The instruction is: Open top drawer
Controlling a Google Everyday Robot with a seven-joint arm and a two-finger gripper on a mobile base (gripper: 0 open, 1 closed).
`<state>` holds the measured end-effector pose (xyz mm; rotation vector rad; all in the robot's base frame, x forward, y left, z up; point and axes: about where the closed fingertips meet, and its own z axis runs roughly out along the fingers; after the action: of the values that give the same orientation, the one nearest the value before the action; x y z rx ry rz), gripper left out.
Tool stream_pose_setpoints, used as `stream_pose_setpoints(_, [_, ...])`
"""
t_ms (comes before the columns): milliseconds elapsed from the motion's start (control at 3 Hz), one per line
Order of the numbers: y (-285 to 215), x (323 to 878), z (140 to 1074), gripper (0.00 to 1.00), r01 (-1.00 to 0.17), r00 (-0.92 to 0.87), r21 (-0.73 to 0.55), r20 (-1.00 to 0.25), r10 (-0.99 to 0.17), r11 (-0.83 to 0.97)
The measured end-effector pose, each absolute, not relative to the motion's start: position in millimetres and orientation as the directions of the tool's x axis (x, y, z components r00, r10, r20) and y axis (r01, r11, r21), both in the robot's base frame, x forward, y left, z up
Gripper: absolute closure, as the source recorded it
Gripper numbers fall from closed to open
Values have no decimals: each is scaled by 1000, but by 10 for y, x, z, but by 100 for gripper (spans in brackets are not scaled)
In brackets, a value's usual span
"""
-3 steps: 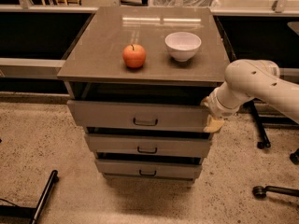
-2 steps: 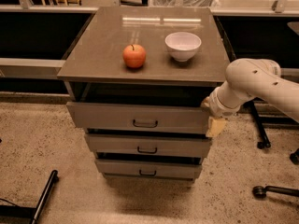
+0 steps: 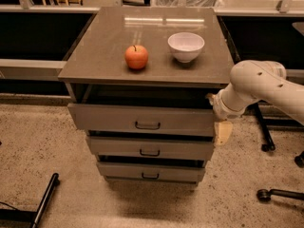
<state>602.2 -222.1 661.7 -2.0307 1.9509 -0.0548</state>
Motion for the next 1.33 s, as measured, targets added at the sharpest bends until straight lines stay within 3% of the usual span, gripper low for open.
stream_pose_setpoints(333, [-2176, 5994, 6533, 0, -977, 69, -208, -153, -986, -36])
stream_pose_setpoints(1000, [-2032, 5850, 6533, 40, -984, 105, -157, -109, -989, -87])
stream_pose_setpoints(1333, [-1963, 5760, 6656, 39, -978, 130, -181, -110, -985, -109])
